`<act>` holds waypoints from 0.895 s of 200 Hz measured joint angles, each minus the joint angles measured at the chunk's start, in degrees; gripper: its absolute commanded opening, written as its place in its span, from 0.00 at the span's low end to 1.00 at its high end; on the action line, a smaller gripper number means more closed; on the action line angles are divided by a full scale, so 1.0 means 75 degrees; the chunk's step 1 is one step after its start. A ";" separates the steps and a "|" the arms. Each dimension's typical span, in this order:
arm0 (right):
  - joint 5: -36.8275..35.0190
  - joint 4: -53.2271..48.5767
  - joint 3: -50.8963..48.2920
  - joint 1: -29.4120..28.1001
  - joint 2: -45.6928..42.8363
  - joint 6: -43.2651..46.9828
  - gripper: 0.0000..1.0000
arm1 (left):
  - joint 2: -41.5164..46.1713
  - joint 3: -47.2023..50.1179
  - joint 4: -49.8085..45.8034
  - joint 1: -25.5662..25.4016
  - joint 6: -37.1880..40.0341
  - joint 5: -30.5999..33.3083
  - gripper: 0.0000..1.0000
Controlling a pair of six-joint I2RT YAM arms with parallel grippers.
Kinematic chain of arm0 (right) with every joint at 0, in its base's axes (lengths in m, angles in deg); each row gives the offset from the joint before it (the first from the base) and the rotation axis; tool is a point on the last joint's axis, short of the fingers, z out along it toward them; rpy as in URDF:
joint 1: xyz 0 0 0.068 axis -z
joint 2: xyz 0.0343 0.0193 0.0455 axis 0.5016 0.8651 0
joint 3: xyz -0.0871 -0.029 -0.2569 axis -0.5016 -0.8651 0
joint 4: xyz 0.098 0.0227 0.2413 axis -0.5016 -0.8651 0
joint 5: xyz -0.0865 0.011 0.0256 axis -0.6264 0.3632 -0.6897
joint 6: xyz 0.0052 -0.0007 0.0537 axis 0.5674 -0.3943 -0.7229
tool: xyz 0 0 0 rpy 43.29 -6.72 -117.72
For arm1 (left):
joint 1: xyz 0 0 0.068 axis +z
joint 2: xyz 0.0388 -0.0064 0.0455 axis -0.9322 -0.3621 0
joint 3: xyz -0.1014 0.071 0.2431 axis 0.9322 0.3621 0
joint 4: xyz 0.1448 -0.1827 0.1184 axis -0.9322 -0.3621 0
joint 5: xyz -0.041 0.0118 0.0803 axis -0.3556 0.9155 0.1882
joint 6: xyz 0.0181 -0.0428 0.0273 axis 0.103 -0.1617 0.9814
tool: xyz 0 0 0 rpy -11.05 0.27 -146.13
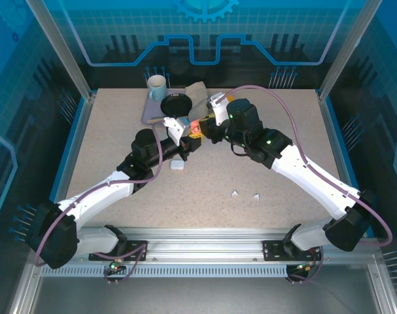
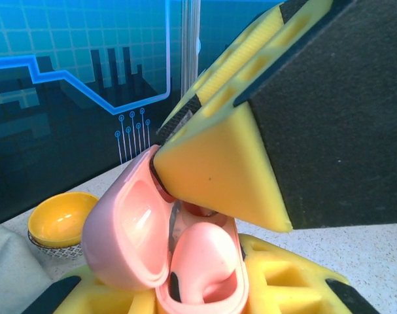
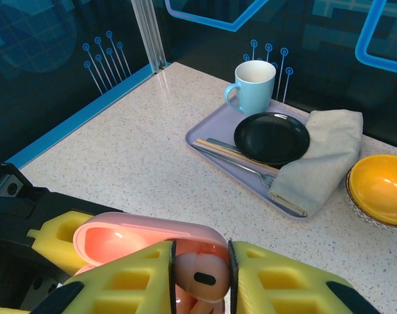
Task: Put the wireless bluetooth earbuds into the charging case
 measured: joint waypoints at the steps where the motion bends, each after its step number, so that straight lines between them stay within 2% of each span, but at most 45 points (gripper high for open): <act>1: 0.0000 0.0000 -0.0003 0.0000 0.0000 0.0000 0.27 | 0.0000 0.0000 0.0000 0.0000 0.0000 0.0000 0.00; 60: 0.0032 -0.0032 -0.0009 -0.0023 0.0000 0.0020 0.36 | 0.0000 0.0000 0.0009 0.0000 0.0000 0.0003 0.00; 179: 0.0023 -0.0061 0.0015 0.0017 0.0000 -0.0414 0.43 | 0.0000 0.0000 0.0052 0.0000 -0.0003 0.0003 0.00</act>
